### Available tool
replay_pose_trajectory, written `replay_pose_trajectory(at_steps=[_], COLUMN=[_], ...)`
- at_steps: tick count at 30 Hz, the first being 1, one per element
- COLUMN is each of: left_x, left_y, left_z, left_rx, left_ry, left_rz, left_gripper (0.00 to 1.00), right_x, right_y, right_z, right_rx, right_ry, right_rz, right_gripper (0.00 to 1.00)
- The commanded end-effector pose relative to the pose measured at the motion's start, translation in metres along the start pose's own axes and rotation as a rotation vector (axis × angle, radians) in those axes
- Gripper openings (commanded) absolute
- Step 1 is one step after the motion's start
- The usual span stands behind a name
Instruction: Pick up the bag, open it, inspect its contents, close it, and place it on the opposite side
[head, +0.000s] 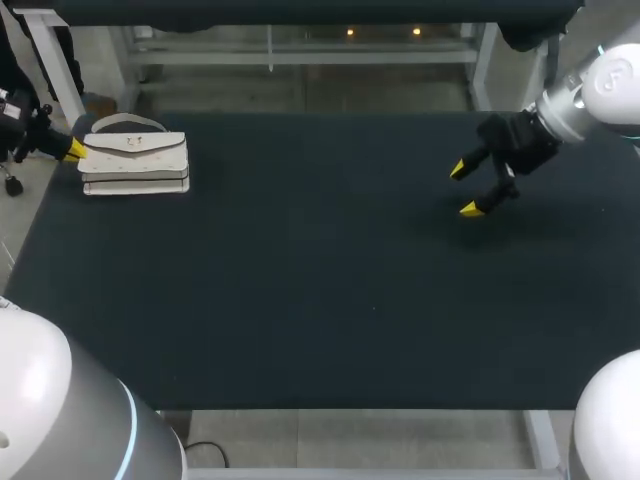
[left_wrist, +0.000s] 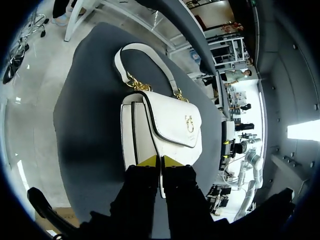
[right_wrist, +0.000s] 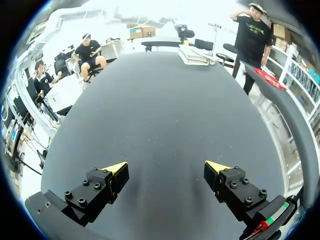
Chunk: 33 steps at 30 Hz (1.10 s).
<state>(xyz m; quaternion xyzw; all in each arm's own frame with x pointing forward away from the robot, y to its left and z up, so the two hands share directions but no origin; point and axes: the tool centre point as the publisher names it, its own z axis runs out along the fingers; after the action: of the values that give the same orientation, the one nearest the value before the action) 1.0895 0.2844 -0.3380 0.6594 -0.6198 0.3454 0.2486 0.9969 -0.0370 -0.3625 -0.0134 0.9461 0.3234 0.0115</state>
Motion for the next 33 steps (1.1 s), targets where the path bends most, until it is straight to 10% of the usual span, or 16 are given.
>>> replay_pose_trajectory(at_steps=[1, 23, 33], left_x=[0.007, 0.055, 0.059], left_y=[0.003, 0.072, 0.081], left_z=[0.009, 0.052, 0.058], left_rx=[-0.093, -0.094, -0.15], left_ry=[0.014, 0.061, 0.034], left_rz=[0.017, 0.041, 0.035], left_gripper=[0.0, 0.0, 0.42], right_x=[0.0, 0.0, 0.0], right_y=[-0.001, -0.001, -0.001], right_z=[0.001, 0.001, 0.001], right_rx=[-0.002, -0.002, -0.002], right_ry=[-0.002, -0.002, -0.002], right_rz=[-0.001, -0.001, -0.001], right_gripper=[1.0, 1.0, 1.0])
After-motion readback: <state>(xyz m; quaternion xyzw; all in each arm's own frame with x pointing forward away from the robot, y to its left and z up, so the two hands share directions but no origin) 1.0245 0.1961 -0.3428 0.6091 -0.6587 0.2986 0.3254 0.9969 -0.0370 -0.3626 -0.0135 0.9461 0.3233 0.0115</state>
